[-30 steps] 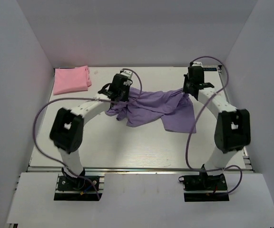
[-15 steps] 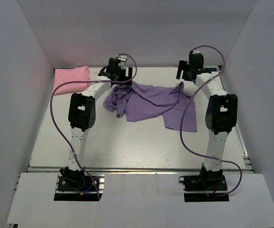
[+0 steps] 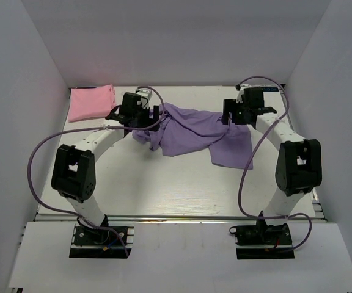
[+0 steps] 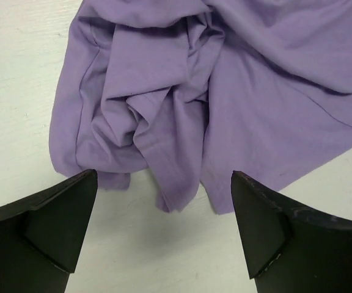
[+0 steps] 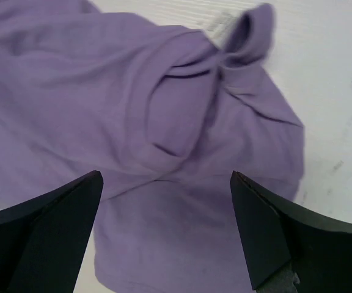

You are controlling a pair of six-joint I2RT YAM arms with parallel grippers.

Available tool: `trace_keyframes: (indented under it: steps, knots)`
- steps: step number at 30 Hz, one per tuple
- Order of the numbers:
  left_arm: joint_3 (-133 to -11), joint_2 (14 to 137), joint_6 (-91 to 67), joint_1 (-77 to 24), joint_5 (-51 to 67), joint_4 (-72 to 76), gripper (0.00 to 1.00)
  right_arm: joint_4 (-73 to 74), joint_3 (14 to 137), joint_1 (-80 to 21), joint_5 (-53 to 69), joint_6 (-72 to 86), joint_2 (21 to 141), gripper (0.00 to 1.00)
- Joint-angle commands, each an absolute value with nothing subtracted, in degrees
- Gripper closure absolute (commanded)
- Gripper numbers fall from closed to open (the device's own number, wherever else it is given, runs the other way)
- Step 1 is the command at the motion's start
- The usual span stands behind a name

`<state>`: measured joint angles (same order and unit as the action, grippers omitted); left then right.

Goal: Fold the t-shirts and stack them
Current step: Flatten out the tshirt

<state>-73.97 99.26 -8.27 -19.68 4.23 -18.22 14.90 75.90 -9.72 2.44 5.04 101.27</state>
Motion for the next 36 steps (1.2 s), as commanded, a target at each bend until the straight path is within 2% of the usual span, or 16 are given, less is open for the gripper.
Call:
trace_keyframes:
  steps: [1, 5, 12, 14, 19, 21, 22, 23, 24, 25, 26, 27, 28, 32, 36]
  knots:
    - [-69.3, 96.6, -9.1, -19.7, 4.7, -15.0, 0.00, 9.2, 74.8, -12.4, 7.6, -1.4, 99.0, 0.10]
    - [-68.2, 99.6, -9.1, -19.7, 8.7, -14.4, 0.00, 13.0, 78.0, -14.2, 6.3, -2.6, 102.9, 0.10]
    - [-68.2, 103.4, -9.1, -20.2, 10.0, -16.3, 0.12, 15.1, 81.2, -15.4, 0.3, -0.4, 109.2, 0.11]
    - [-67.5, 104.0, -9.7, -20.2, 10.6, -16.3, 0.12, 15.0, 81.1, -15.1, -1.5, -0.4, 109.9, 0.13]
    - [-65.8, 105.7, -10.3, -20.8, 13.4, -14.7, 0.23, 15.3, 80.9, -15.7, 3.4, -2.9, 112.1, 0.14]
    - [-65.8, 107.2, -10.3, -20.8, 13.4, -14.7, 0.28, 15.1, 80.8, -15.6, 4.6, -2.9, 112.7, 0.19]
    - [-65.8, 107.2, -10.3, -20.8, 13.4, -14.7, 0.41, 15.0, 80.8, -15.5, 4.6, -2.6, 112.8, 0.23]
    - [-66.5, 107.8, -10.3, -20.8, 13.4, -14.7, 0.47, 15.0, 80.8, -15.6, 4.5, -2.4, 113.1, 0.26]
    - [-66.5, 107.8, -10.3, -20.8, 13.4, -14.7, 0.58, 14.9, 80.8, -15.6, 4.0, -2.1, 113.5, 0.38]
    - [-66.5, 107.8, -10.3, -20.8, 13.4, -14.7, 0.76, 14.7, 81.2, -15.6, 4.0, -1.7, 113.5, 0.50]
    - [-66.5, 107.8, -10.3, -20.8, 13.4, -14.7, 0.83, 14.9, 81.3, -15.6, 4.0, -1.3, 113.5, 0.60]
    - [-66.5, 107.8, -10.3, -20.8, 12.8, -14.7, 0.94, 14.9, 81.4, -15.6, 3.5, -0.9, 113.6, 0.88]
    - [-66.5, 107.3, -10.3, -20.8, 12.7, -14.7, 1.00, 14.9, 81.5, -15.6, 3.4, -0.5, 113.6, 1.00]
    - [-65.5, 102.8, -11.3, -20.2, 9.9, -14.2, 1.00, 14.7, 82.4, -15.3, 0.3, 2.9, 112.2, 1.00]
    - [-66.0, 93.1, -11.9, -19.7, 1.3, -14.2, 1.00, 14.5, 84.4, -15.1, -4.2, 5.9, 105.5, 1.00]
